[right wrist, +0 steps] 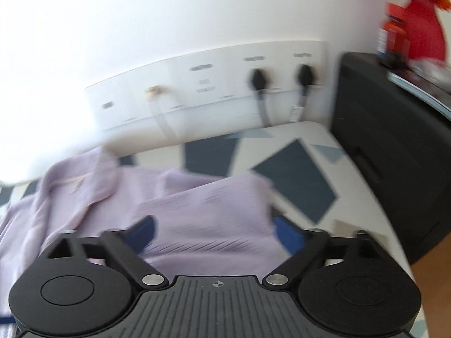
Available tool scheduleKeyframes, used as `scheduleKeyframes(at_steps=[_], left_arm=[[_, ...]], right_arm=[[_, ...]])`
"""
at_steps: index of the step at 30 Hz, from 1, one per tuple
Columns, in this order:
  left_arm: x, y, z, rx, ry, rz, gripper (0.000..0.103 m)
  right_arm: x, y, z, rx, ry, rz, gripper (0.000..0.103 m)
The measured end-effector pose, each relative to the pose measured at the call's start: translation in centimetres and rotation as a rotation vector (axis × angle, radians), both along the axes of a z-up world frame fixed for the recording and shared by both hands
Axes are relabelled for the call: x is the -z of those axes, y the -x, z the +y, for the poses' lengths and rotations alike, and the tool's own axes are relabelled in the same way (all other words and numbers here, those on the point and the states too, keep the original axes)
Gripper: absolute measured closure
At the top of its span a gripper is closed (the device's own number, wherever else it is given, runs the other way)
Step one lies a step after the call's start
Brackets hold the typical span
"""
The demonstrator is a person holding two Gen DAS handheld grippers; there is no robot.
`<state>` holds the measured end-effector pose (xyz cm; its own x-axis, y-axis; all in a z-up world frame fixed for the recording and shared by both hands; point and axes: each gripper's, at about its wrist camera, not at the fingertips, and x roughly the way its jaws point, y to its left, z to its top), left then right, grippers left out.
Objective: Fold clothes
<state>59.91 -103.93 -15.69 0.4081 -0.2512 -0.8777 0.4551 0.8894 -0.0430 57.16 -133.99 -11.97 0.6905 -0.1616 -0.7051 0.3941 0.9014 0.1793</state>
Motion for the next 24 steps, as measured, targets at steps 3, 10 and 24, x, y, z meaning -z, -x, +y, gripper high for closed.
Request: scheduleKeyframes(at_steps=[3, 10, 24], left_arm=[[-0.6, -0.1, 0.6, -0.019, -0.005, -0.011, 0.004], [-1.2, -1.0, 4.3, -0.086, -0.047, -0.018, 0.004], [-2.6, -1.5, 15.3, -0.242, 0.004, -0.019, 0.004]], right_arm=[[-0.3, 0.0, 3.0, -0.110, 0.004, 0.029, 0.001], [-0.4, 0.0, 9.2, -0.174, 0.018, 0.042, 0.001], [1.8, 4.1, 18.4, -0.036, -0.117, 0.117, 0.001]])
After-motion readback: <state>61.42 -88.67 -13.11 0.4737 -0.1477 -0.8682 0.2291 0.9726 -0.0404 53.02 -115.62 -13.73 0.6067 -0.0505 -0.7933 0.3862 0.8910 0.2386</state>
